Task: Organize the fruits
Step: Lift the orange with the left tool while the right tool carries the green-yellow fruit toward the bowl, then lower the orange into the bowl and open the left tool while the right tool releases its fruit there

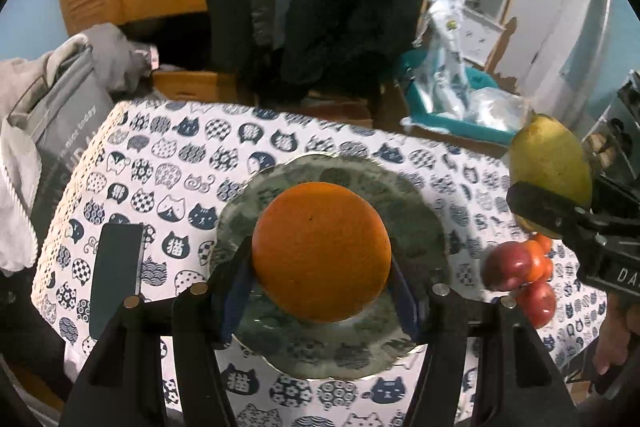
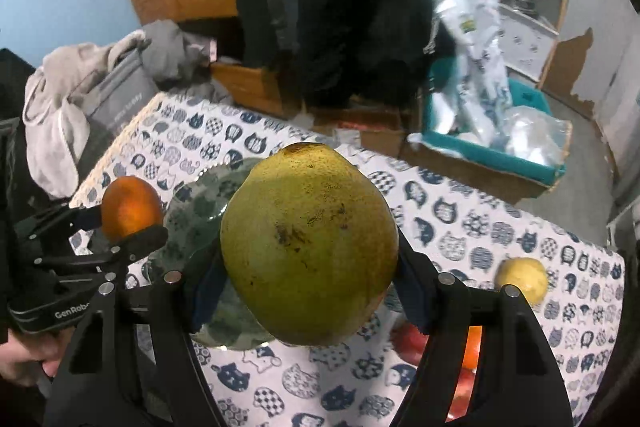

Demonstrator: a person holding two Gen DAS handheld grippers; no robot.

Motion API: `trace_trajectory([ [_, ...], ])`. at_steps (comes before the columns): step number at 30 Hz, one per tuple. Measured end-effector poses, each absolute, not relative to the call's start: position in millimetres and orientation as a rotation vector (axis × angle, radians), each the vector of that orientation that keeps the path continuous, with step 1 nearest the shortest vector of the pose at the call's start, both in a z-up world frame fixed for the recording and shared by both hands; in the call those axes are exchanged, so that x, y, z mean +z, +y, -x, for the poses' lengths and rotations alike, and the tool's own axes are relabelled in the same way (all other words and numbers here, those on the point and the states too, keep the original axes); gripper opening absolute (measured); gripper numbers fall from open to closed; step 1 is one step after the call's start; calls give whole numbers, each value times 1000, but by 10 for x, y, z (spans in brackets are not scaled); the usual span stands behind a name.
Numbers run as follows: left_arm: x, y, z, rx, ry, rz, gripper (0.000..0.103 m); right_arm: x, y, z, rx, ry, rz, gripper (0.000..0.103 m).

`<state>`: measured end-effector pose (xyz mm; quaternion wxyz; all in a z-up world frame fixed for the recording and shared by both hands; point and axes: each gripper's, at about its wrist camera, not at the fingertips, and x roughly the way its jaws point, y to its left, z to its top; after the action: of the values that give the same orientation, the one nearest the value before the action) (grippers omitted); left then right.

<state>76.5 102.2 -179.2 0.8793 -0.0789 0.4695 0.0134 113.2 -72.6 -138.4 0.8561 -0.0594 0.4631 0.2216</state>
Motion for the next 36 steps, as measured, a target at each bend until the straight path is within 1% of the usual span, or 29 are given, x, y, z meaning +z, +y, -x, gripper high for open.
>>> trace_trajectory([
  [10,-2439,1257,-963,82,1120,225,63,-1896,-369,-1309,489,1079,155,73],
  [15,-2670,1312,-1001,73,1174,255,63,-2075,-259,-1350,502,1124,183,73],
  [28,-3007,1270,-1088,32,1279,263,63,-2250,-164,-1397,497,1179,180,74],
  [36,-3027,1210,-1107,35,1292,233,65,-2317,-169,-1441,489,1204,160,74],
])
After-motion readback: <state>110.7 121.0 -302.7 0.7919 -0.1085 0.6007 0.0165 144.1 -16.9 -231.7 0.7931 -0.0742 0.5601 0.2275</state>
